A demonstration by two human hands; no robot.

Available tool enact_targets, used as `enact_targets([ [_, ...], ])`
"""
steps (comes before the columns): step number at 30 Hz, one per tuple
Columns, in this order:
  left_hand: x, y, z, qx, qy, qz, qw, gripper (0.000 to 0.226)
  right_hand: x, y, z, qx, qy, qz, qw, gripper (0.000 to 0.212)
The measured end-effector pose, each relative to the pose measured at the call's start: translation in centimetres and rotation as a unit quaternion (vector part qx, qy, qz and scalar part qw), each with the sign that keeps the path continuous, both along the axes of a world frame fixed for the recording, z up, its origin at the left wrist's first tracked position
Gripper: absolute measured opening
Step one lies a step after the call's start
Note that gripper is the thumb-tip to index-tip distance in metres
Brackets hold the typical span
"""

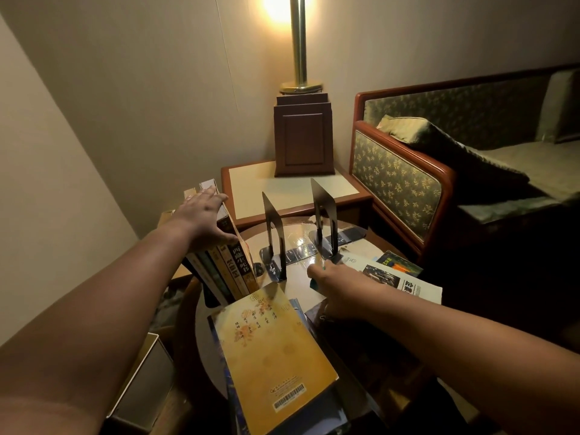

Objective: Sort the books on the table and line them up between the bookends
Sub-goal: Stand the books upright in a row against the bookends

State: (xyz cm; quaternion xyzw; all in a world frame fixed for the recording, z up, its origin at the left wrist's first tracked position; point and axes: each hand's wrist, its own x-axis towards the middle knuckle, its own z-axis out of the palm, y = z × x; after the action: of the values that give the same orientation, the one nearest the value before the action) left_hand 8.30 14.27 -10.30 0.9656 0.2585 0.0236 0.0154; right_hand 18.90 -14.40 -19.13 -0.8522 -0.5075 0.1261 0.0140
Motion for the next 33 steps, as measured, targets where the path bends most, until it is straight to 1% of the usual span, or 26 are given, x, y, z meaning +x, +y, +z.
enact_targets([
  [2,0.0,-0.1,0.1,-0.003,0.001,0.000,1.000,0.107,0.0,-0.7,0.0,0.014,-0.007,0.009,1.000,0.068],
  [5,0.0,0.1,0.0,-0.008,0.005,0.000,1.000,0.109,-0.4,-1.5,0.3,0.050,-0.024,0.023,0.998,0.059],
  [9,0.1,0.1,0.0,-0.007,0.009,0.001,1.000,0.109,-1.1,-1.9,0.8,0.121,-0.063,0.055,0.989,0.060],
  [11,0.0,0.1,-0.1,-0.006,0.005,0.001,1.000,0.108,-1.5,-2.0,1.1,0.156,-0.073,0.074,0.982,0.056],
  [14,0.1,0.2,-0.1,-0.006,0.004,0.000,1.000,0.109,-1.7,-2.1,2.0,0.212,-0.057,0.090,0.971,0.047],
  [17,0.2,0.4,-0.1,-0.008,0.014,-0.002,1.000,0.110,-1.4,-2.3,3.7,0.270,-0.018,0.089,0.959,0.046],
  [20,0.2,0.3,-0.1,-0.003,0.015,0.000,1.000,0.110,-0.9,-2.6,5.7,0.339,-0.017,0.074,0.938,0.045],
  [22,0.1,0.2,-0.1,0.001,0.012,0.001,1.000,0.109,-0.2,-2.5,6.8,0.386,-0.020,0.070,0.920,0.048],
  [24,0.2,0.1,-0.1,0.000,0.011,0.000,1.000,0.109,0.2,-2.4,7.5,0.435,-0.005,0.058,0.899,0.049],
  [25,0.2,0.1,-0.1,0.000,0.012,0.000,1.000,0.109,0.2,-2.5,7.9,0.467,0.003,0.048,0.883,0.047],
  [27,0.2,0.2,0.0,0.001,0.013,-0.002,1.000,0.109,0.0,-3.0,8.3,0.547,0.014,0.009,0.837,0.041],
  [28,0.3,0.3,0.0,0.000,0.014,-0.002,1.000,0.109,-0.1,-3.3,8.4,0.581,0.023,-0.028,0.813,0.041],
  [30,0.3,0.3,0.0,-0.003,0.014,-0.001,1.000,0.109,-0.3,-4.1,8.3,0.608,0.057,-0.094,0.786,0.047],
  [31,0.3,0.3,-0.1,-0.003,0.012,0.000,1.000,0.108,-0.3,-4.4,7.9,0.608,0.073,-0.112,0.783,0.047],
  [33,0.4,0.3,0.0,-0.003,0.013,0.000,1.000,0.108,-0.2,-4.8,6.8,0.586,0.076,-0.123,0.797,0.045],
])
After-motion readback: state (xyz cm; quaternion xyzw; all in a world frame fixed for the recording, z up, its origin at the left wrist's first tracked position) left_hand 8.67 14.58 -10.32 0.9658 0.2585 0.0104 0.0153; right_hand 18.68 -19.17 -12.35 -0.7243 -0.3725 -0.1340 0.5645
